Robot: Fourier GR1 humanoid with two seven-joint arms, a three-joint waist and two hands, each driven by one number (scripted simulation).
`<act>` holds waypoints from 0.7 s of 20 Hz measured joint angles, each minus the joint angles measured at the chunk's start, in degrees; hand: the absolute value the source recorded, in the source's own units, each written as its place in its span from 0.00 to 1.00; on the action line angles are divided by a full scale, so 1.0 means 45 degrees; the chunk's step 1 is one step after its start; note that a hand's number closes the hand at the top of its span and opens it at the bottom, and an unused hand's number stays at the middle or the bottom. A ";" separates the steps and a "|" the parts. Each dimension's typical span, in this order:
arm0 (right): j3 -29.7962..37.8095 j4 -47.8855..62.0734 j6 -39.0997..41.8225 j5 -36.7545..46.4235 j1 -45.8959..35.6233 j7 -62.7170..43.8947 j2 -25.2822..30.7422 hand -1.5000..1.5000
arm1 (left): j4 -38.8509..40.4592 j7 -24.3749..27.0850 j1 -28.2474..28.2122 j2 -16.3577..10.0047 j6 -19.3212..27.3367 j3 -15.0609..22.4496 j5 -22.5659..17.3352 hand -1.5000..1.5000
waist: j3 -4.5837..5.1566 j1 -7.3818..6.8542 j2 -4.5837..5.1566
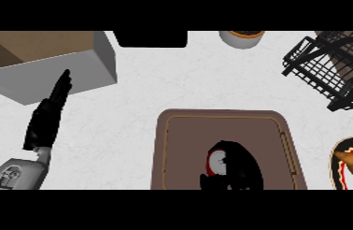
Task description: Pick the can from the tray and place it in the tiered basket
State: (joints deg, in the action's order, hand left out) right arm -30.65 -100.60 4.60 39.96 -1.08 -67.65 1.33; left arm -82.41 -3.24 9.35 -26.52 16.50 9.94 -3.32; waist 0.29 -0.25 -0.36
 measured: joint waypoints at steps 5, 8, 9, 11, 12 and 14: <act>-0.0331 0.0036 0.0048 0.0040 -0.0205 -0.0090 -0.0047 1.00 | 0.0024 -0.0191 0.0167 -0.0076 -0.0243 -0.0300 0.0051 0.50 | -0.0028 0.0032 0.0036; 0.0175 0.0001 -0.0126 -0.0245 -0.0735 -0.0130 -0.0077 1.00 | 0.0067 0.0000 0.0026 0.0104 -0.0244 -0.0278 0.0185 0.50 | -0.0045 0.0003 0.0064; 0.0669 0.0482 -0.0201 -0.0244 -0.1302 -0.0033 -0.0090 1.00 | 0.0018 -0.0065 0.0090 0.0091 -0.0268 -0.0288 0.0195 0.50 | -0.0047 -0.0064 0.0089; 0.1812 0.1628 -0.0345 0.0064 -0.2552 0.0185 -0.0117 1.00 | -0.0168 -0.0195 0.0241 0.0150 -0.0296 -0.0177 0.0237 0.50 | -0.0053 -0.0278 0.0176; 0.2418 0.2181 -0.0409 0.0228 -0.3137 0.0325 -0.0016 1.00 | -0.0180 -0.0153 0.0260 0.0186 -0.0317 -0.0115 0.0267 0.50 | -0.0051 -0.0411 0.0255; 0.3446 0.3206 -0.0580 0.0652 -0.4282 0.0540 0.0193 1.00 | -0.0242 -0.0135 0.0401 0.0212 -0.0420 -0.0038 0.0265 0.50 | -0.0047 -0.0694 0.0404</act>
State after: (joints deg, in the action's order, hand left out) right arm -15.14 -86.17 1.99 42.90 -20.35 -65.23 2.20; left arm -83.50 -3.85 11.16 -25.56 14.61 9.77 -2.13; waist 0.08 -3.37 1.46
